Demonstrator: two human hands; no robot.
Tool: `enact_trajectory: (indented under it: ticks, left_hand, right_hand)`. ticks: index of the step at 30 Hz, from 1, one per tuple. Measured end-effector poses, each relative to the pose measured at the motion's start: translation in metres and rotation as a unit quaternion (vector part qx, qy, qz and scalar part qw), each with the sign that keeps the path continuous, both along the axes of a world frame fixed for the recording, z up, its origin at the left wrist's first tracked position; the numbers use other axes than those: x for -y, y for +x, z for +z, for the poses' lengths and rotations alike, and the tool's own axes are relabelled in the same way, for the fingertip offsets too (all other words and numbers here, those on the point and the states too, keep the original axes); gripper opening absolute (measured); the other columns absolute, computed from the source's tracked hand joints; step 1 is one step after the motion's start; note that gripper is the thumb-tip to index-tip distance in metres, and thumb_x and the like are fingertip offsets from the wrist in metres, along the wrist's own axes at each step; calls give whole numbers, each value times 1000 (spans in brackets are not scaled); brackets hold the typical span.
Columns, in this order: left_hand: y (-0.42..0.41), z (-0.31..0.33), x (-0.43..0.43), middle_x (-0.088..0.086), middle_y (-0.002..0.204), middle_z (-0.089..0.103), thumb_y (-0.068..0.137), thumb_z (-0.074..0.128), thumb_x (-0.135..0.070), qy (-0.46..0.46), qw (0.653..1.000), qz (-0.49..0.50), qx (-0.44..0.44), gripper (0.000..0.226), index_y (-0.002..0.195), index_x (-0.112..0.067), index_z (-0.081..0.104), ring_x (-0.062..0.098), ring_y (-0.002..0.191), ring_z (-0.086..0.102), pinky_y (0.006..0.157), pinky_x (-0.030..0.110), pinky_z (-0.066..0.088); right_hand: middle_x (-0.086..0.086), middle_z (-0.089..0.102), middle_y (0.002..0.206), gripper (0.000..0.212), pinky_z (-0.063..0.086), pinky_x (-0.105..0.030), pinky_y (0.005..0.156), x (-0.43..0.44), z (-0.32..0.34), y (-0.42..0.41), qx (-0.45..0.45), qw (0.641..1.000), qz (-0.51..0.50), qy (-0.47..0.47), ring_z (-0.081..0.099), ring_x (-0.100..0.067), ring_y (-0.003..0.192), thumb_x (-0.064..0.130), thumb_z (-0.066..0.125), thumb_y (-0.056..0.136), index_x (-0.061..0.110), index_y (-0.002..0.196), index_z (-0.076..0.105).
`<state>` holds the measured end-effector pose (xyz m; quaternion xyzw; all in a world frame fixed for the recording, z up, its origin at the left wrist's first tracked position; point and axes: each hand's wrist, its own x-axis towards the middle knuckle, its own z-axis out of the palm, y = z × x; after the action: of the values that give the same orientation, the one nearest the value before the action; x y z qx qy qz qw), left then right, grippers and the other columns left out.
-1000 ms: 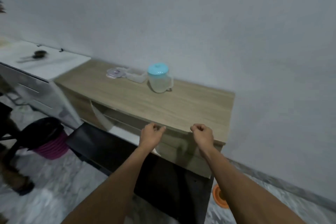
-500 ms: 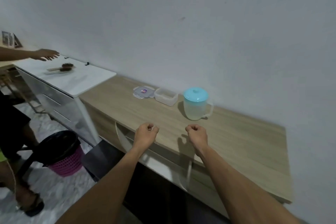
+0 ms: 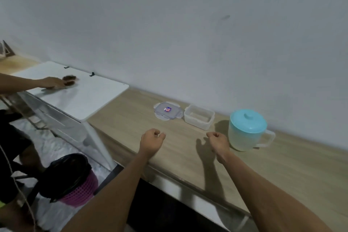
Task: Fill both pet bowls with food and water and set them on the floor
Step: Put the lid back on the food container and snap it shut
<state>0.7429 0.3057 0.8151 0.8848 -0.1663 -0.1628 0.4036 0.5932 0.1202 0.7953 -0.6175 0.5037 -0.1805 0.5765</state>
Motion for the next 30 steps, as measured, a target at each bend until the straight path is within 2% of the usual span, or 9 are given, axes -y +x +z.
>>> enact_trajectory:
  ticks: [3, 5, 8, 11, 14, 19, 24, 28, 30]
  left_hand:
    - [56, -15, 16, 13, 104, 72, 80, 64, -48, 20, 999, -40, -14, 47, 103, -7, 70, 29, 107, 64, 93, 35, 47]
    - [96, -25, 29, 12, 104, 72, 68, 55, -58, 29, 997, -64, -10, 58, 99, -10, 69, 29, 106, 65, 93, 37, 50]
    - [155, -38, 49, 7, 109, 71, 68, 55, -60, 61, 991, -115, 6, 59, 104, -15, 68, 27, 108, 65, 95, 39, 51]
    - [208, -49, 68, 8, 108, 71, 65, 54, -62, 76, 982, -169, 33, 63, 105, -15, 67, 29, 107, 66, 91, 40, 52]
    - [245, -53, 88, 11, 117, 65, 65, 59, -58, 106, 968, -220, 59, 68, 117, -14, 63, 32, 110, 63, 92, 40, 51]
    - [276, -64, 130, 5, 116, 63, 60, 70, -63, 137, 936, -304, 110, 74, 116, -16, 54, 28, 110, 60, 88, 36, 48]
    - [279, -80, 157, 4, 145, 39, 55, 79, -64, 197, 908, -357, 93, 110, 140, -15, 31, 28, 136, 37, 105, 41, 39]
    - [280, -85, 166, 12, 145, 34, 49, 83, -65, 230, 904, -347, 101, 119, 140, -16, 25, 33, 136, 33, 105, 44, 40]
    - [279, -84, 170, 16, 139, 35, 46, 84, -67, 258, 897, -341, 113, 116, 134, -14, 31, 34, 131, 34, 104, 44, 40]
  right_hand:
    - [-11, 65, 111, 25, 51, -48, 95, 15, -7, 32, -21, 999, -38, -15, 59, -29, 98, 27, 55, 97, 8, 111, 64]
    - [-17, 65, 118, 39, 51, -41, 90, 26, -12, 54, -29, 996, -76, -20, 61, -33, 104, 29, 54, 97, 1, 123, 60]
    - [-24, 63, 122, 48, 45, -34, 80, 40, -19, 86, -57, 989, -135, -35, 61, -38, 109, 34, 53, 96, -5, 124, 58]
    - [-28, 59, 127, 51, 46, -39, 88, 52, -23, 116, -86, 977, -189, -45, 58, -42, 115, 33, 52, 96, -9, 125, 56]
    - [-27, 57, 131, 48, 45, -42, 94, 58, -33, 133, -111, 967, -226, -40, 54, -43, 120, 29, 52, 98, -7, 129, 52]
    - [-32, 60, 122, 43, 46, -44, 93, 63, -52, 137, -172, 952, -245, -67, 57, -47, 112, 24, 41, 99, -9, 122, 58]
    - [-30, 64, 113, 47, 50, -53, 93, 67, -65, 133, -183, 948, -246, -88, 61, -48, 103, 28, 35, 103, -8, 117, 62]
    - [-31, 64, 115, 50, 48, -57, 96, 67, -71, 134, -179, 948, -252, -74, 59, -49, 107, 31, 35, 103, -8, 117, 63]
    - [-32, 63, 116, 50, 48, -58, 97, 68, -72, 134, -178, 950, -248, -68, 59, -50, 108, 31, 35, 103, -10, 116, 62]
